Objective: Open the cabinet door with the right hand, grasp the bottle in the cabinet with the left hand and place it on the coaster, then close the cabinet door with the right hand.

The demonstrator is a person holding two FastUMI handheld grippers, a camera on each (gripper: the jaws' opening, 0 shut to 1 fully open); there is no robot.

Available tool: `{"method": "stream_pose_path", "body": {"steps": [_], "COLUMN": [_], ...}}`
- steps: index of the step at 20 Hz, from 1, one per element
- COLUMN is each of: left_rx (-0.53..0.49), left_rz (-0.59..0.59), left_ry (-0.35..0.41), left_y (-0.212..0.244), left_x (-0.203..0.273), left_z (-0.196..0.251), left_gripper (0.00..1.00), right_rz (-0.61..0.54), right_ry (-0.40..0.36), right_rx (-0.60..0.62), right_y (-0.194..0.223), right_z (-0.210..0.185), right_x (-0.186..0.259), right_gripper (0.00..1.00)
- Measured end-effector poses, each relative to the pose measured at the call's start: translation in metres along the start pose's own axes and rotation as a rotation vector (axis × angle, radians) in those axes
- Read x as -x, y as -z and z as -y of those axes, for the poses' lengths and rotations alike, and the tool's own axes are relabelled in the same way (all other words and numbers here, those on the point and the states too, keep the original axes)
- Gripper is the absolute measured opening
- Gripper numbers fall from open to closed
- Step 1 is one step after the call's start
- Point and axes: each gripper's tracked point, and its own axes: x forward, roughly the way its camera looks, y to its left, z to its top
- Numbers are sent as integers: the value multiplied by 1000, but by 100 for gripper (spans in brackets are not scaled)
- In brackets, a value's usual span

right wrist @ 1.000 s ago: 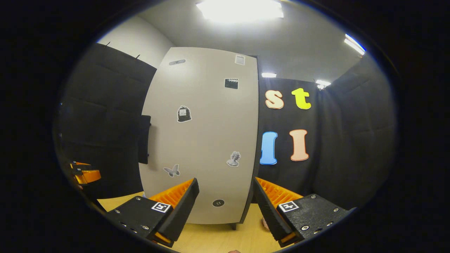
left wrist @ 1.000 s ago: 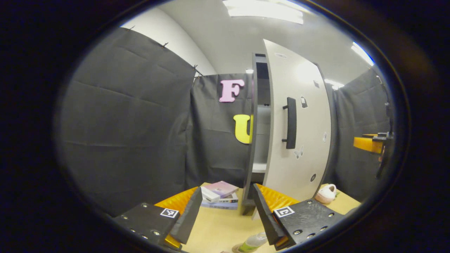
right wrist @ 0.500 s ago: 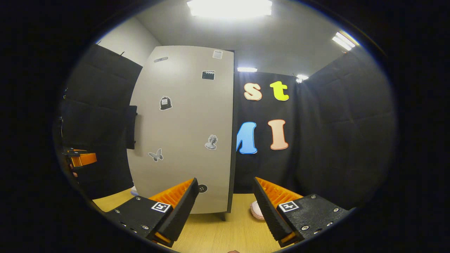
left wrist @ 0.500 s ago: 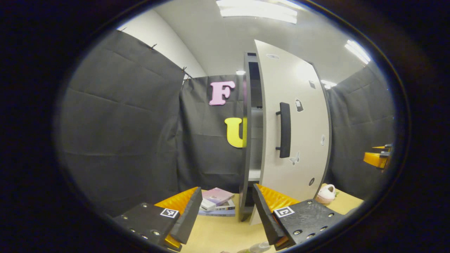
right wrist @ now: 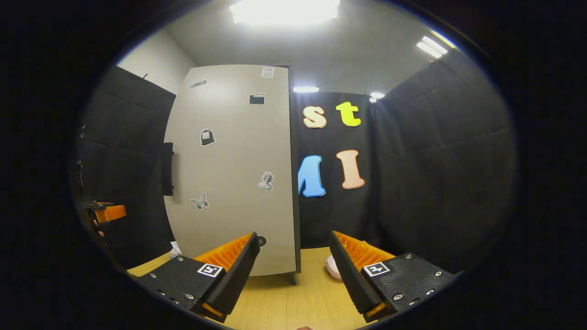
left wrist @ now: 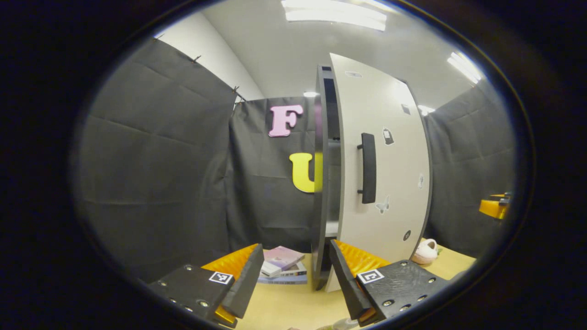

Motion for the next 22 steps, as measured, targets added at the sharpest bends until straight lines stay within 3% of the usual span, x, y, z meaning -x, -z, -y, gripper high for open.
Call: {"method": "stream_pose_path", "body": {"steps": [22], "left_rx": [-11], "left_rz": [18], "left_ry": [-4], "left_y": [0], "left_x": [10], "left_z": [-10], "left_gripper": [85], "right_rz": [51], "right_ry": [-30], "right_rx": [32], "right_y": [-24], "right_z": [-19], "right_x": [0], "right_gripper": [95]}}
